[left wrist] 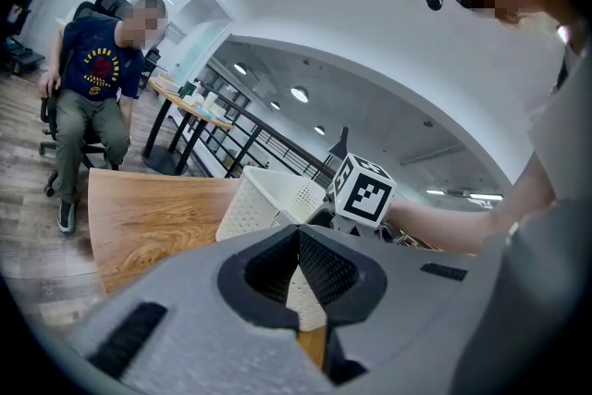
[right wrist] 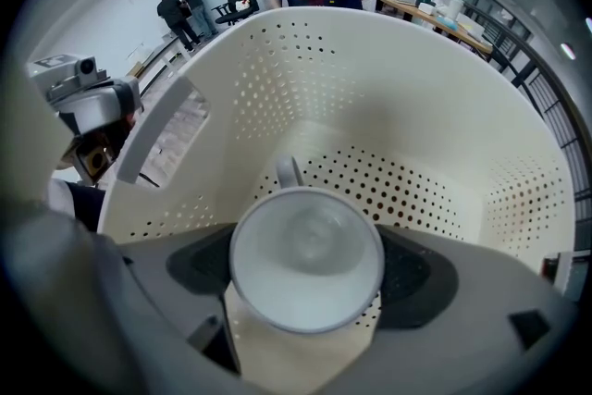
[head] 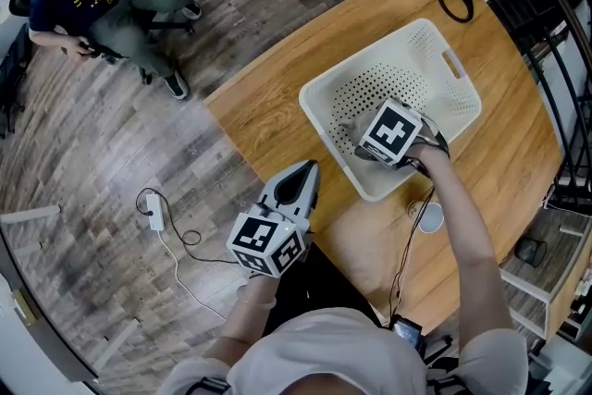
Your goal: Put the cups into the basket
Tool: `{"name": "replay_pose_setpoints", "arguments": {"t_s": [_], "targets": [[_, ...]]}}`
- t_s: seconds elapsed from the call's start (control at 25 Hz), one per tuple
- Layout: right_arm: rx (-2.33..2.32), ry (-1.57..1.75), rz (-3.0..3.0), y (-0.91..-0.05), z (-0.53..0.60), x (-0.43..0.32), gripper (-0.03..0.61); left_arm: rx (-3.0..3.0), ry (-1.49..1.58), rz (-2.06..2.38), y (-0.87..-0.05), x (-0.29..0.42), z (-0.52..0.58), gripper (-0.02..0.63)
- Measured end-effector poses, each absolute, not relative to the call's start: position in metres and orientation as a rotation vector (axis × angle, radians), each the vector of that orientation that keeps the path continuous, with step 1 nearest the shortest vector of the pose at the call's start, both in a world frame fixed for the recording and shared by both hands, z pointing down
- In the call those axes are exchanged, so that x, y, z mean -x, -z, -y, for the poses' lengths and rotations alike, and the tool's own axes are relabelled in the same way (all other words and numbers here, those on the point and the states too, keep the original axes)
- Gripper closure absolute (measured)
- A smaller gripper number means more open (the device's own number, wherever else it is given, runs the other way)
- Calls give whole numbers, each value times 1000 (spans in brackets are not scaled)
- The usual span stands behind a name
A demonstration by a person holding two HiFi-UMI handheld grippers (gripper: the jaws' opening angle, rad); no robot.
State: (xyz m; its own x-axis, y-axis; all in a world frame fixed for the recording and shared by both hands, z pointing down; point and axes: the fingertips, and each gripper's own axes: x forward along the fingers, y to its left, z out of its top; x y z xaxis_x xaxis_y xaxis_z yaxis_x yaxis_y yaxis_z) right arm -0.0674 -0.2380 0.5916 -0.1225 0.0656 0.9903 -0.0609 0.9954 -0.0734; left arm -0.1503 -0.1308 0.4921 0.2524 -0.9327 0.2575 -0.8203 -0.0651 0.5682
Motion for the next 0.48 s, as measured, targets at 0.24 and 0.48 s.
{"name": "replay_pose_setpoints", "arguments": {"t_s": [0.24, 0.48], "targets": [[2, -108, 1708, -582, 237, 70, 164, -1906, 249, 1582, -489, 150, 131, 606], [-24, -113, 1738, -569, 240, 68, 164, -1930, 250, 1575, -482, 144, 135, 606]]}}
